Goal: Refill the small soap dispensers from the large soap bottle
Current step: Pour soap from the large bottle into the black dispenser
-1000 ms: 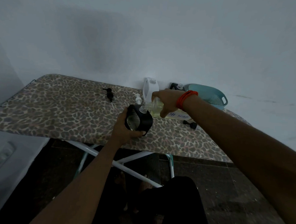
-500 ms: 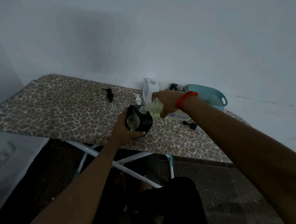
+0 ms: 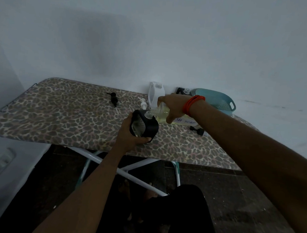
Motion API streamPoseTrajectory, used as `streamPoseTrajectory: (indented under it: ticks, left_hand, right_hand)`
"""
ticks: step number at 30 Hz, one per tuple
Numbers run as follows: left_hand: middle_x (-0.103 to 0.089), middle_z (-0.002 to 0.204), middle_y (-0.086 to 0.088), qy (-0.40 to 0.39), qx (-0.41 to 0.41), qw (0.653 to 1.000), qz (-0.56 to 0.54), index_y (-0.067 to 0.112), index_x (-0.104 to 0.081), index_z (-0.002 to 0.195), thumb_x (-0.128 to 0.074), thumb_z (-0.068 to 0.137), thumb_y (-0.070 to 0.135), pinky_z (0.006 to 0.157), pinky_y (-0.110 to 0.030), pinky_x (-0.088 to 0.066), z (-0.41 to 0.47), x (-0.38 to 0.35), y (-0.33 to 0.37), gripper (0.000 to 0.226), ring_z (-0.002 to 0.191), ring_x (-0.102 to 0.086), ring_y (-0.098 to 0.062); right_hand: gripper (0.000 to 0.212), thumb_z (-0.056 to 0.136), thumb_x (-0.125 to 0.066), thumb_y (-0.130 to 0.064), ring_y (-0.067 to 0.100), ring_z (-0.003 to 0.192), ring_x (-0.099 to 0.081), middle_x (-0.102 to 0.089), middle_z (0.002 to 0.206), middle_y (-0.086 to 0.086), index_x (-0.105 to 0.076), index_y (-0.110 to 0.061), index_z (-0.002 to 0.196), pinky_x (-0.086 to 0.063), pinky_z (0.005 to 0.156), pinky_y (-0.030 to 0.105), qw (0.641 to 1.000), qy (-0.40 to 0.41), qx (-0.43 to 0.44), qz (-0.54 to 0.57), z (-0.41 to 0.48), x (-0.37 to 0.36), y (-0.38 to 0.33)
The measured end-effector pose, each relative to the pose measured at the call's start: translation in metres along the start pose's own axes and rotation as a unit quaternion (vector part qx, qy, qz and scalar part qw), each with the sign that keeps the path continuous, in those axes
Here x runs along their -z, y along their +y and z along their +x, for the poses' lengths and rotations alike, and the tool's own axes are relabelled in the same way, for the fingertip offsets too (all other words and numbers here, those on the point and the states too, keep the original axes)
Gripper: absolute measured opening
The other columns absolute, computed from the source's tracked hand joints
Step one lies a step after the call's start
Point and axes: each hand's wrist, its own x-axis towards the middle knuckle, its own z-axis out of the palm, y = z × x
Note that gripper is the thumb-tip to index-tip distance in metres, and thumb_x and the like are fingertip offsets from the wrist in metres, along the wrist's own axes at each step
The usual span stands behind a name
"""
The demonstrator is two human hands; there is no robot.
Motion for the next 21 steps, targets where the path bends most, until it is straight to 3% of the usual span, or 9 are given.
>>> streamPoseTrajectory:
  ticks: [5,9,13,18,21]
  left_hand:
    - [-0.035,0.149,0.012,-0.001,-0.006,1.0,-0.001,0.03,-0.027,0.151,-0.085,0.047,0.058,0.105,-0.032,-0.038,-0.0019,-0.0002,0.0036,0.122,0.135,-0.036,-0.008]
    - [-0.036,0.143,0.015,-0.002,-0.014,1.0,-0.002,0.032,-0.026,0.15,-0.084,0.047,0.057,0.103,-0.027,-0.037,-0.0022,-0.0001,0.0048,0.12,0.131,-0.036,-0.005]
    - [-0.034,0.14,0.02,-0.002,-0.008,1.0,-0.001,0.038,-0.024,0.147,-0.086,0.048,0.053,0.097,-0.014,-0.037,-0.0024,-0.0003,0.0054,0.118,0.128,-0.034,0.001]
    - [-0.036,0.142,0.016,0.001,-0.003,1.0,-0.001,0.033,-0.027,0.149,-0.095,0.052,0.039,0.103,-0.025,-0.04,-0.0012,0.0002,0.0026,0.118,0.13,-0.037,-0.003]
    - [-0.039,0.146,0.012,0.001,-0.001,1.0,-0.003,0.032,-0.029,0.15,-0.091,0.048,0.048,0.101,-0.025,-0.041,-0.0014,0.0003,0.0021,0.12,0.131,-0.039,-0.006]
  right_hand:
    - [0.081,0.07,-0.086,-0.035,0.021,0.096,-0.051,-0.054,0.125,0.008,-0.041,-0.026,0.138,-0.044,0.075,0.035,1.0,0.001,-0.001,0.004,-0.0002,-0.0003,0.0004]
    - [0.081,0.07,-0.086,-0.036,0.022,0.096,-0.051,-0.054,0.124,0.008,-0.042,-0.027,0.137,-0.044,0.075,0.035,1.0,0.001,-0.001,0.005,-0.0003,-0.0007,0.0]
    - [0.08,0.069,-0.086,-0.036,0.022,0.097,-0.053,-0.054,0.123,0.007,-0.043,-0.028,0.136,-0.046,0.076,0.036,1.0,0.001,-0.001,0.007,-0.0006,-0.0012,-0.0003]
    - [0.079,0.069,-0.086,-0.036,0.024,0.1,-0.056,-0.054,0.122,0.007,-0.043,-0.029,0.135,-0.049,0.079,0.039,1.0,0.002,-0.006,0.01,-0.002,-0.0009,-0.0012]
    - [0.079,0.069,-0.086,-0.035,0.022,0.096,-0.053,-0.055,0.122,0.007,-0.043,-0.028,0.135,-0.044,0.074,0.035,1.0,0.002,-0.004,0.005,-0.002,0.0004,-0.0018]
